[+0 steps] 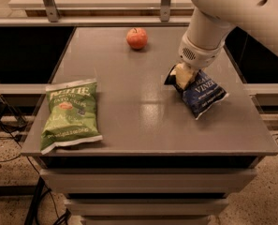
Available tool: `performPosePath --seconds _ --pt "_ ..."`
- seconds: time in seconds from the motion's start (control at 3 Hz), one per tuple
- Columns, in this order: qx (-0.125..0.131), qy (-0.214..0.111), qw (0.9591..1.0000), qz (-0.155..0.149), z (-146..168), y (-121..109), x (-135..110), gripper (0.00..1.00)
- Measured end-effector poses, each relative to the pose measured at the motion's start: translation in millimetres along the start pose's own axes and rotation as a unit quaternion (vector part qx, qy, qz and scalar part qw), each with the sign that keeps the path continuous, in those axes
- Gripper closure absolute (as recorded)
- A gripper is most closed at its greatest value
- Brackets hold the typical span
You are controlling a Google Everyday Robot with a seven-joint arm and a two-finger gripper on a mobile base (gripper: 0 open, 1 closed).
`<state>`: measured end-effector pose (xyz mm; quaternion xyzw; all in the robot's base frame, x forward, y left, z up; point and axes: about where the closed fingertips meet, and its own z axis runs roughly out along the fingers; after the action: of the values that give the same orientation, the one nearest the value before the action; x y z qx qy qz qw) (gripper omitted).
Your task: Move blue chip bag near green jalapeno chip bag
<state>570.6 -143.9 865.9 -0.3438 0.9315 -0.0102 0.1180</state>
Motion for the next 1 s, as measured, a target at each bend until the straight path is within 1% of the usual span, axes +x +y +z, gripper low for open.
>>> performPosePath --seconds 0.33,0.67,1.0 --pt "0.0 0.0 1.0 0.0 0.0 0.0 0.0 1.0" --pt "0.002 -0.001 0.9999 -0.01 -0.9 3.8 -1.1 1.0" --pt "0.006 -0.01 0.9982 -0.06 -10.9 31.5 -10.8 1.0"
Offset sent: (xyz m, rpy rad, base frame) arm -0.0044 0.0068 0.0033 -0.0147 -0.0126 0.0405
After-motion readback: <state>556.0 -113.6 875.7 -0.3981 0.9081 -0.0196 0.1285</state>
